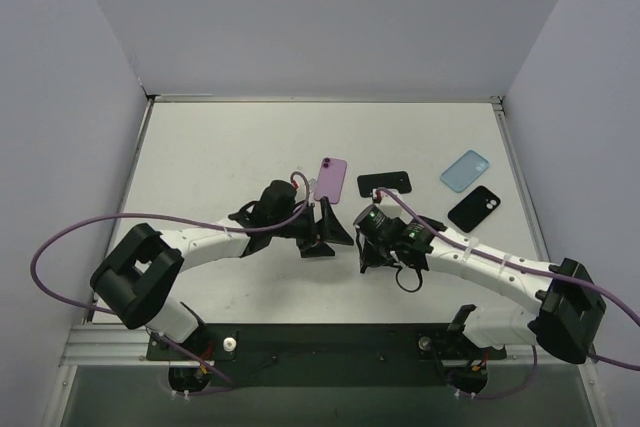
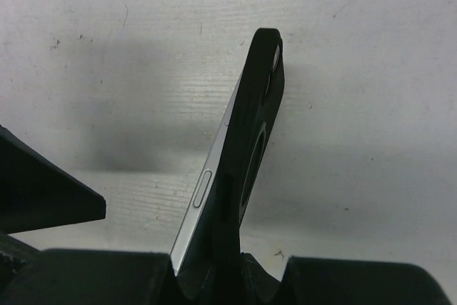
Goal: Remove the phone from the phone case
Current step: Remove the phone case from the phone.
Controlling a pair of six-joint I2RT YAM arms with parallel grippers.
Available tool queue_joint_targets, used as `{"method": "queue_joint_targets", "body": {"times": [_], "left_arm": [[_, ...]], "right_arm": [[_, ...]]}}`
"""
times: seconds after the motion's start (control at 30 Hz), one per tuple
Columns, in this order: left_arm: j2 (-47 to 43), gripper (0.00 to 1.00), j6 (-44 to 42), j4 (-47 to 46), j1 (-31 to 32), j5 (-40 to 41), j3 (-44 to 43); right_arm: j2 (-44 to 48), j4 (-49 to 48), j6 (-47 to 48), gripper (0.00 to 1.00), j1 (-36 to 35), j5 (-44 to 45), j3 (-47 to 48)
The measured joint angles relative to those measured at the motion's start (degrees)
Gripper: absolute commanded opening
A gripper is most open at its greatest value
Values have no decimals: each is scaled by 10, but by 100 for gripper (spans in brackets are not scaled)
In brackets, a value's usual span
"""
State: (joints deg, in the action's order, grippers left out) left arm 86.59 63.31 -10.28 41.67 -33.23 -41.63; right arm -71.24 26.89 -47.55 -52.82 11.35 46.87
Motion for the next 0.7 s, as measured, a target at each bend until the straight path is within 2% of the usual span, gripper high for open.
{"method": "queue_joint_targets", "body": {"times": [0.2,0.43,0.57,0.7], "left_arm": [[14,91,4,-19,14,3,0],[24,90,-35,39,40,45,-33],[22,90,-43,54,45,64,-36],[4,91,-45,67,44,75,-29]], "right_arm": [[-7,-44,-1,0,18,-43,-32],[-25,-72,-1,0,23,-70,-33],[-34,-62,-2,0,23,-72,-25],[-26,-12,-1,0,23,-66,13]]}}
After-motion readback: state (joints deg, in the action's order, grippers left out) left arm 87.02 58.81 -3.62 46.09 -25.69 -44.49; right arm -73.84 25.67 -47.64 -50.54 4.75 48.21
